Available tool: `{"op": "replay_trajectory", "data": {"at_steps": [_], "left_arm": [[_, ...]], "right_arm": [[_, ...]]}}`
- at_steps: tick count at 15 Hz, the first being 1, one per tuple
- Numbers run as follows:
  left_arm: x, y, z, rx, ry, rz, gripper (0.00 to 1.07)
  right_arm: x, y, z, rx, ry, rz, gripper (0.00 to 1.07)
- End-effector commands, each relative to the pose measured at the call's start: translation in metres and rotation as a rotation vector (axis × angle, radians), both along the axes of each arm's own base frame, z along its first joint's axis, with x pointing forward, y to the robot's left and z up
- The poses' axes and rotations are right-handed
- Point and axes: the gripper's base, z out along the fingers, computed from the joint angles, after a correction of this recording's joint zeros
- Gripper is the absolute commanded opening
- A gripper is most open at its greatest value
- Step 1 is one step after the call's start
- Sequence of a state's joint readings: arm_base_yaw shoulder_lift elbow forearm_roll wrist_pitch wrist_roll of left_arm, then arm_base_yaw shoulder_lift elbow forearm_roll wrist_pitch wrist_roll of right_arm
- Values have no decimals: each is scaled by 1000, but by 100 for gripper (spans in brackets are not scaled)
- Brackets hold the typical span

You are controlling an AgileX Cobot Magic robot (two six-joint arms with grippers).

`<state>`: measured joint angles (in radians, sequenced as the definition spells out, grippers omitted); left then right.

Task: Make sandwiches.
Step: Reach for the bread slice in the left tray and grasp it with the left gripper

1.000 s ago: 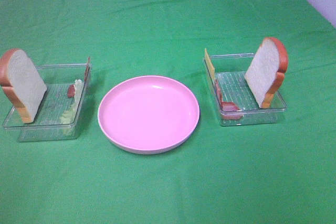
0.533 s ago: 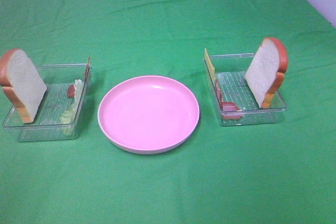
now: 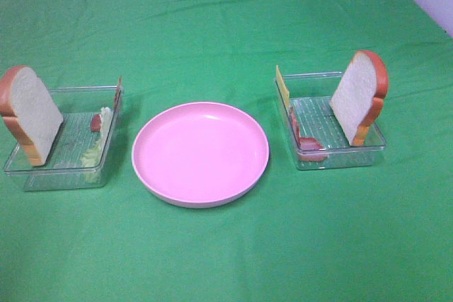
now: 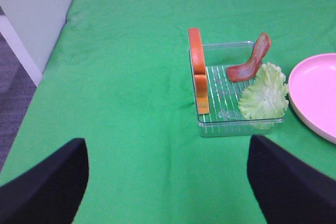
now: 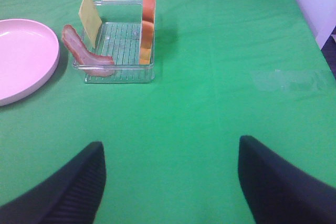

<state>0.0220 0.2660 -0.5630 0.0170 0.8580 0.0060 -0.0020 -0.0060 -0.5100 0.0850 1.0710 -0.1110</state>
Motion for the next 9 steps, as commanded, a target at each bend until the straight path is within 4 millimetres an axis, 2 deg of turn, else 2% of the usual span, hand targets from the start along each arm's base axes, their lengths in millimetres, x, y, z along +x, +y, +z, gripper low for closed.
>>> {"op": "replay_trajectory", "data": {"at_steps": [1, 3, 5, 6, 9], "left_arm": [[38, -2, -4, -45, 118, -5, 79], [61, -1, -7, -53, 218, -4, 79], [103, 0, -10, -58, 365, -1, 79], [141, 0, -10, -71, 461, 0, 79], [189, -1, -16, -95, 540, -2, 79]], "right_arm": [[-1, 0, -1, -3, -21, -4, 68], [-1, 0, -1, -3, -21, -4, 68], [-1, 0, -1, -3, -21, -4, 68], [-1, 0, -1, -3, -21, -4, 68], [-1, 0, -1, -3, -21, -4, 68]]}}
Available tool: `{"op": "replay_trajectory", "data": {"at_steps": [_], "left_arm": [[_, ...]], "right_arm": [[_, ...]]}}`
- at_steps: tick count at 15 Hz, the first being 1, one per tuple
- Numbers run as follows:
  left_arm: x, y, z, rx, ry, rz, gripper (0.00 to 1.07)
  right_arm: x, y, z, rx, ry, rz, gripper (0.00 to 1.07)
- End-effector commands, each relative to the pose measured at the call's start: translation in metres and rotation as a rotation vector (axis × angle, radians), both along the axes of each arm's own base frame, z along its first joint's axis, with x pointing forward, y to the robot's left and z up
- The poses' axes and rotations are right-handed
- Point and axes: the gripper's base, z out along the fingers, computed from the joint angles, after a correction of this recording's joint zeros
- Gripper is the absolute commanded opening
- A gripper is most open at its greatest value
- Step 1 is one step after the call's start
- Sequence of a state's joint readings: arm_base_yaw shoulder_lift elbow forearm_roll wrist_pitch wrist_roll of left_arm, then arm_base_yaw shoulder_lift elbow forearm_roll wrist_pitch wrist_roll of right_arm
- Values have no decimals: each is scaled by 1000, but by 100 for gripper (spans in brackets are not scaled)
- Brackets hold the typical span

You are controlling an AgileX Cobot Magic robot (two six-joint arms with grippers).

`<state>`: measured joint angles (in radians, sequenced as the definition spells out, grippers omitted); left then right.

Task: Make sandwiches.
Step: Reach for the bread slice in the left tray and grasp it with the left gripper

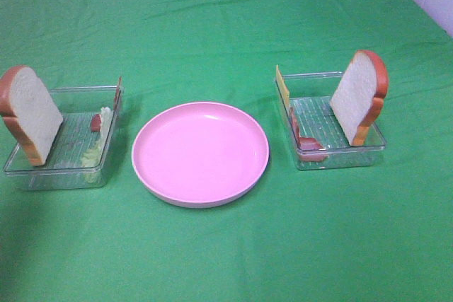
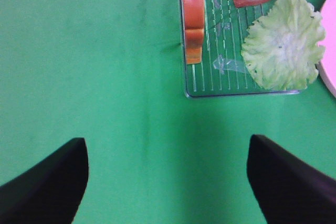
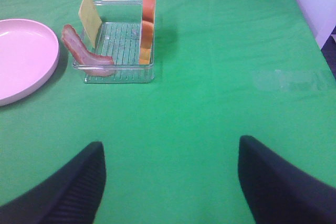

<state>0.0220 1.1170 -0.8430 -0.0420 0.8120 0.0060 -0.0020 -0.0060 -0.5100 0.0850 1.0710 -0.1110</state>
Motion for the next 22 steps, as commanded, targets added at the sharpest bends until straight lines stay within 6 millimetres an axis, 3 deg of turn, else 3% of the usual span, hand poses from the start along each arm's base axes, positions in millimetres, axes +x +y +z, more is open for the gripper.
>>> {"op": "replay_trajectory", "data": {"at_steps": [1, 3, 7, 11, 12, 14, 15, 17, 22], "left_arm": [[38, 0, -3, -31, 32, 11, 79], [81, 0, -15, -38, 86, 13, 79], [143, 1, -38, -47, 135, 16, 79], [173, -4, -60, -68, 173, 9, 79], [184, -14, -77, -56, 205, -33, 76], [187, -19, -86, -46, 223, -61, 75], [191, -23, -97, -49, 245, -61, 72], [193, -22, -99, -62, 247, -17, 61], [193, -22, -99, -64, 243, -10, 15]], "right_arm": [[-1, 0, -1, -3, -21, -4, 68], [-1, 0, -1, -3, -21, -4, 68], [-1, 0, -1, -3, -21, -4, 68], [-1, 0, -1, -3, -21, -4, 68], [-1, 0, -1, -3, -21, -4, 68], [-1, 0, -1, -3, -21, -4, 68], [-1, 0, -1, -3, -21, -4, 68], [-1, 0, -1, -3, -21, -4, 68], [-1, 0, -1, -3, -21, -4, 68]]}}
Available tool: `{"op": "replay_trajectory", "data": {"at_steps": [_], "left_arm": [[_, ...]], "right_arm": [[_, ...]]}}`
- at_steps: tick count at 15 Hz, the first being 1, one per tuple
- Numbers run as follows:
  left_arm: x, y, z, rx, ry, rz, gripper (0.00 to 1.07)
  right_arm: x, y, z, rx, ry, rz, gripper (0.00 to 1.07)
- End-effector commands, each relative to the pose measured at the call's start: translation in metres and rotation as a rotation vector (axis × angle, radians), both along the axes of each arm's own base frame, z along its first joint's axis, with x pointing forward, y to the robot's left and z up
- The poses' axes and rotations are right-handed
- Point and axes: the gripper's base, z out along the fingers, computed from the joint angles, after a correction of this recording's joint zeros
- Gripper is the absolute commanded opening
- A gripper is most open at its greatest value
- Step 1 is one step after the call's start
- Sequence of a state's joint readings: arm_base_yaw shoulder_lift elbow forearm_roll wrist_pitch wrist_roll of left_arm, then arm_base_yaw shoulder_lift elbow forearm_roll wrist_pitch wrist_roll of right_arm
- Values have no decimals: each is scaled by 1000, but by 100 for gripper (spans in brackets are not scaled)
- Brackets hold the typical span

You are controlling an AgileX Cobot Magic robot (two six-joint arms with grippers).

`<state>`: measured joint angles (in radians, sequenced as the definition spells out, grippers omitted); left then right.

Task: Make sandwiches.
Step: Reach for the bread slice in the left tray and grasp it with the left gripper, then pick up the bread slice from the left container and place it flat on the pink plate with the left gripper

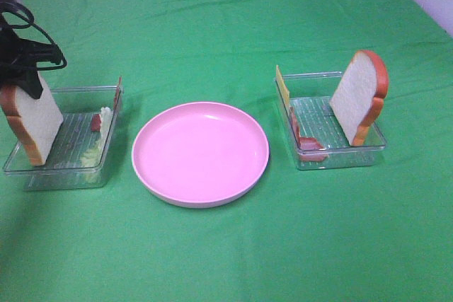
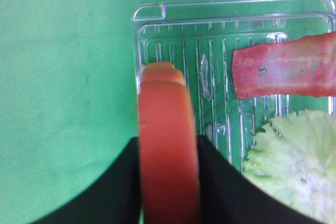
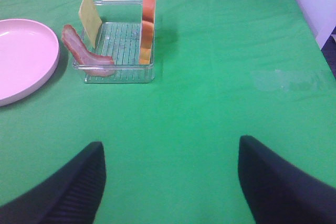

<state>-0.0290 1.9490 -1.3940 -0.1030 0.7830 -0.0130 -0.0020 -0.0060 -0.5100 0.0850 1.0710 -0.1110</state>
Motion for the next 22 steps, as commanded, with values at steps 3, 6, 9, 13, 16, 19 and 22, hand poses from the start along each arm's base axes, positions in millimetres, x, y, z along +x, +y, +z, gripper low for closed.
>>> {"op": "replay_trajectory", "data": {"at_steps": [3, 6, 9, 13, 16, 19, 22], "left_arm": [[-1, -2, 9, 0, 22, -5, 0], [-7, -2, 53, -5, -2, -17, 0], [-24, -7, 112, -75, -115, -10, 0], [-41, -30, 151, -367, -213, -43, 0], [-36, -54, 149, -502, -216, -124, 0], [-30, -104, 125, -530, -171, -225, 0], [-26, -141, 95, -528, -109, -275, 0]], "right_arm": [[-1, 0, -1, -3, -21, -4, 68], [-1, 0, -1, -3, -21, -4, 68], [-1, 0, -1, -3, -21, -4, 68], [-1, 0, -1, -3, -21, -4, 68], [-1, 0, -1, -3, -21, -4, 68], [-1, 0, -1, -3, -21, -4, 68], [-1, 0, -1, -3, -21, -4, 68]]}}
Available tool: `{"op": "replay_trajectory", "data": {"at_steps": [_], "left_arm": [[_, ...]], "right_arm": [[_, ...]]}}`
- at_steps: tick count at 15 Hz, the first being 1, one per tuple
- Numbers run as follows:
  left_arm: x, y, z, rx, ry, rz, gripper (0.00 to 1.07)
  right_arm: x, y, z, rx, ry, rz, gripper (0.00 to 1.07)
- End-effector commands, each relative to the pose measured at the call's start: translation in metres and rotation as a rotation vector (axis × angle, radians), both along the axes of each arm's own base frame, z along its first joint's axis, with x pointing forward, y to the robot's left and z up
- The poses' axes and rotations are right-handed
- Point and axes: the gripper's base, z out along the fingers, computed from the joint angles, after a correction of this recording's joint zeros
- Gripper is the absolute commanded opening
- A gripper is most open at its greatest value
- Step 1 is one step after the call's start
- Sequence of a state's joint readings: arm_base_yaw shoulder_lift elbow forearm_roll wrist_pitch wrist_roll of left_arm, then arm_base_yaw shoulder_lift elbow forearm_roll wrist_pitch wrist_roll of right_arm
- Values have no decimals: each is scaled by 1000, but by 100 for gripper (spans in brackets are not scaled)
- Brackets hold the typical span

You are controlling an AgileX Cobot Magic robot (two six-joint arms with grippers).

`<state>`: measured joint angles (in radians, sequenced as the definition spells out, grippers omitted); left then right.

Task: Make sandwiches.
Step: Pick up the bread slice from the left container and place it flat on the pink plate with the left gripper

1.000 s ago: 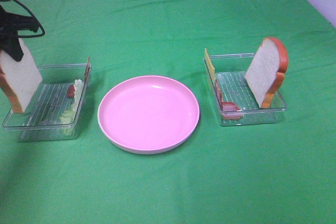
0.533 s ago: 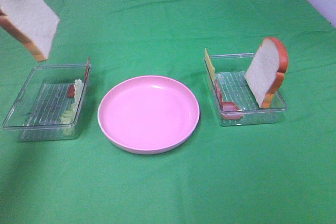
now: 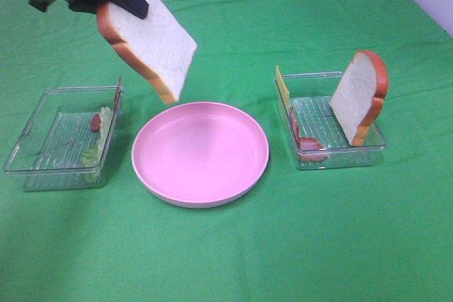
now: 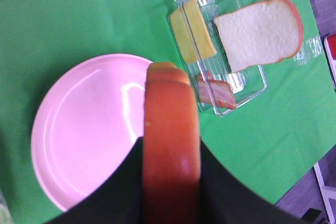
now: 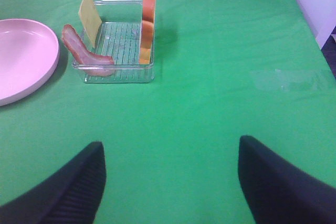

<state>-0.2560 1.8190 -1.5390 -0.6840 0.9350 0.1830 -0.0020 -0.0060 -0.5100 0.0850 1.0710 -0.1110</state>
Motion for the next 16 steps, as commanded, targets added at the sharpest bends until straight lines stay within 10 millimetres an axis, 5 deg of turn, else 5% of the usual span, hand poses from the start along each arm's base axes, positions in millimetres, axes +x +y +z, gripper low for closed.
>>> {"op": "replay_trajectory", "data": {"at_steps": [1, 8, 14, 16], "left_arm": [[3, -26, -22, -6, 29, -34, 0], [9, -84, -100, 21, 118, -60, 0], [11, -87, -130, 13, 248, -9, 1], [11, -86, -132, 36, 237, -15, 18]], "right_arm": [[-1, 0, -1, -3, -21, -4, 68], [-1, 0, -1, -3, -21, -4, 68], [-1, 0, -1, -3, -21, -4, 68], [-1, 0, -1, -3, -21, -4, 68]]}}
